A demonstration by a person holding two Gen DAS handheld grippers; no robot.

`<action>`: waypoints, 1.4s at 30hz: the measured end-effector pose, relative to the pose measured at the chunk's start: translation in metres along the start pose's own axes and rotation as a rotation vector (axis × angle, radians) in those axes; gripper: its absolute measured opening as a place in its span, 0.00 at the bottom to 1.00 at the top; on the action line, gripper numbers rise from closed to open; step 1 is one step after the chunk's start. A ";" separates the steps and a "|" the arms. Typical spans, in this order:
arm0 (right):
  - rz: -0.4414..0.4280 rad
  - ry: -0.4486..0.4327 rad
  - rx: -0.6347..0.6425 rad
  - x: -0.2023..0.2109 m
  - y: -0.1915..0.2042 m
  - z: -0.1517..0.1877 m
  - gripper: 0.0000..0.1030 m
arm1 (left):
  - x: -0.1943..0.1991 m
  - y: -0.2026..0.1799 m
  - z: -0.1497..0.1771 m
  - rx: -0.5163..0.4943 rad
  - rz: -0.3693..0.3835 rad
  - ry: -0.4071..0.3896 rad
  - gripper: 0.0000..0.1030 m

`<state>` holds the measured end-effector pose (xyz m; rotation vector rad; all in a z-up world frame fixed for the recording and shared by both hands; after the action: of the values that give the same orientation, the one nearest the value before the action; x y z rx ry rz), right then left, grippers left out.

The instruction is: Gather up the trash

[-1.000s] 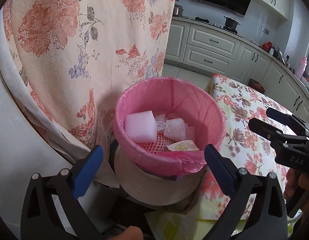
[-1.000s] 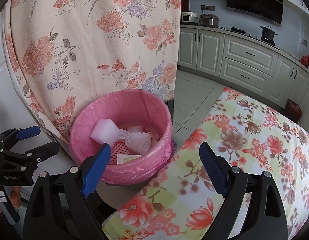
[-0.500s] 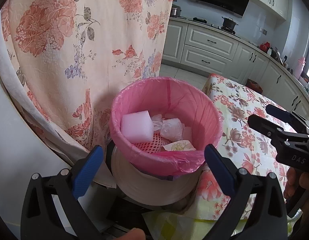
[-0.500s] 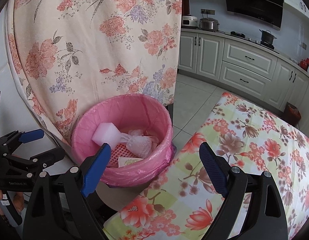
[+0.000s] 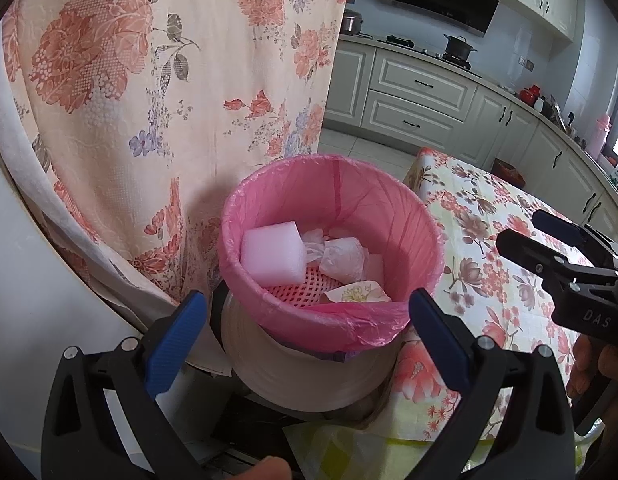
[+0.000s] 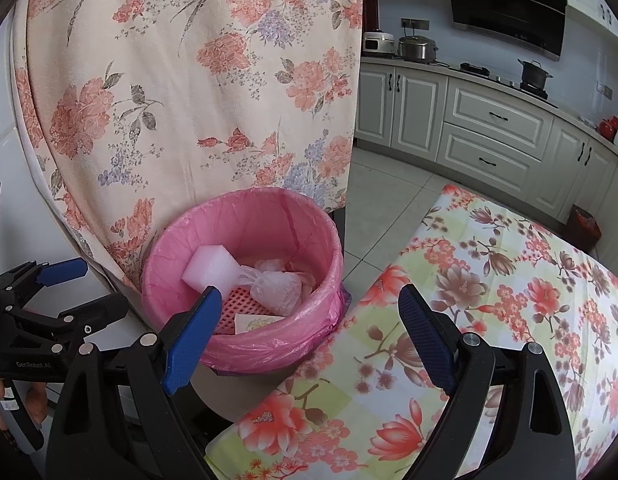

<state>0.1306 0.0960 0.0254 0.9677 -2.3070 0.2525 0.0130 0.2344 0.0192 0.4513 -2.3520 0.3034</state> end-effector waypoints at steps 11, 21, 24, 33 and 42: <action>0.001 0.002 0.000 0.000 0.000 0.001 0.82 | 0.000 -0.001 0.000 0.009 0.005 -0.002 0.95; 0.000 0.004 -0.001 -0.001 -0.001 0.003 0.82 | -0.002 0.001 0.002 0.015 0.001 0.000 0.95; 0.000 0.004 -0.001 -0.001 -0.002 0.003 0.82 | -0.002 0.001 0.002 0.016 0.000 -0.004 0.95; 0.001 0.005 0.001 -0.001 -0.002 0.004 0.82 | -0.001 0.000 0.003 0.011 0.001 -0.009 0.95; 0.003 0.006 -0.004 -0.001 -0.003 0.006 0.82 | 0.000 0.001 0.004 -0.011 -0.026 -0.018 0.95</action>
<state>0.1311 0.0922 0.0197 0.9603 -2.3027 0.2522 0.0104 0.2341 0.0159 0.4805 -2.3624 0.2755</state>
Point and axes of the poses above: each gripper's, at about its wrist camera, not at the fingertips, and x roughly against the way its jaws point, y to its left, z to its underside, the point moved 6 cm from there along -x, roughly the way its jaws point, and after that the axes turned 3 degrees about -y, right-handed, at the moved point
